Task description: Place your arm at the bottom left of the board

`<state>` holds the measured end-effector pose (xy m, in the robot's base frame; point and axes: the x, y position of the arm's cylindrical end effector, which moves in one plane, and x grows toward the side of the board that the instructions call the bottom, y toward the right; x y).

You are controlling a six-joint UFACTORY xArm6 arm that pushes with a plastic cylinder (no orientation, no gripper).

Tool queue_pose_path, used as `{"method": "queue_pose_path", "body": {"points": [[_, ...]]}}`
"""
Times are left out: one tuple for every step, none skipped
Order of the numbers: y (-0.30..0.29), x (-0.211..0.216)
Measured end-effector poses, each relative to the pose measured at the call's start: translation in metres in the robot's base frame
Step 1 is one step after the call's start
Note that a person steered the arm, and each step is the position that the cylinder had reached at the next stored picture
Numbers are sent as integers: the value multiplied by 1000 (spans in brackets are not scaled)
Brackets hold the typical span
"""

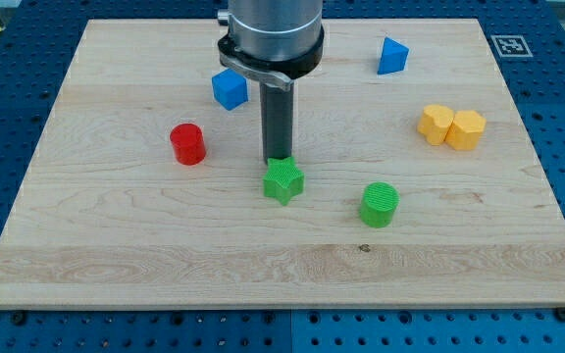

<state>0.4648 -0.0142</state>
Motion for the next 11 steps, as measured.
{"method": "queue_pose_path", "body": {"points": [[-4, 16], [-7, 32], [-14, 47], [-34, 61], [-62, 88], [-80, 121], [-83, 148], [-82, 153], [-82, 145], [-82, 123], [-82, 101]]}}
